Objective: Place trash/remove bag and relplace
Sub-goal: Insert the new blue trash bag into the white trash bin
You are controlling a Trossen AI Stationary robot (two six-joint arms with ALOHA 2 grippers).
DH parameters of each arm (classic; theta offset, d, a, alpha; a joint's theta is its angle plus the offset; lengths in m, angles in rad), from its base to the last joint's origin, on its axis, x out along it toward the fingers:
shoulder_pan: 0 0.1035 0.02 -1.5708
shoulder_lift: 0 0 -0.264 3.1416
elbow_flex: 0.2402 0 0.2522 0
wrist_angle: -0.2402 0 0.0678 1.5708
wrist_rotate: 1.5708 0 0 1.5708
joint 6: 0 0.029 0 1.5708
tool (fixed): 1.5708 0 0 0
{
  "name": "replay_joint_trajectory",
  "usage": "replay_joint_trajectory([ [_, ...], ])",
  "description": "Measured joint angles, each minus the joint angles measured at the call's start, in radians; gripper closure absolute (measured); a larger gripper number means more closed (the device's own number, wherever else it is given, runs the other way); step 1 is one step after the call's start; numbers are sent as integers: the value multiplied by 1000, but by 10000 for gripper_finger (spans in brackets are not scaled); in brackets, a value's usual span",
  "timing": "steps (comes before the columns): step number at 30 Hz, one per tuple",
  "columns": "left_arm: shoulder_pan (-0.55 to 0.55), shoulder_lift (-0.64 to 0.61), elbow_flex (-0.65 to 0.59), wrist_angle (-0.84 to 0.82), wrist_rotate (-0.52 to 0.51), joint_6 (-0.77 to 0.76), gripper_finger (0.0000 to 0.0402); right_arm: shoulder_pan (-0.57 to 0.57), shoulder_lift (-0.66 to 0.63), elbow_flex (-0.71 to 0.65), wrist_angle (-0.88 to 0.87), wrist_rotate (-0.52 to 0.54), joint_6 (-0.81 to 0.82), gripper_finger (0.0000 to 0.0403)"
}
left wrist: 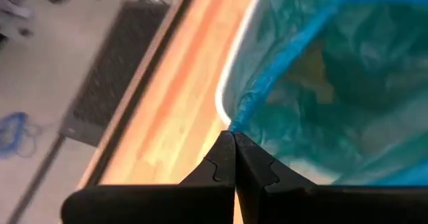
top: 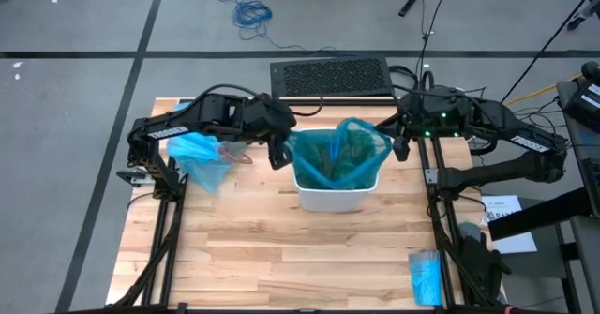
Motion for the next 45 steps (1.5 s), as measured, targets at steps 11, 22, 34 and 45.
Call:
replay_joint_trajectory([
  [11,49,-1,0,-34,-58,-29,401,-4,4,0,-103,87,42,403],
  [22,97,16,-39,-29,77,-37,401,-5,-14,-116,-63,102,82,403],
  [34,117,42,-161,-25,223,-111,402,-5,-121,-306,145,17,194,403],
  [45,117,33,-125,64,211,-109,401,-5,-155,-274,176,32,183,403],
])
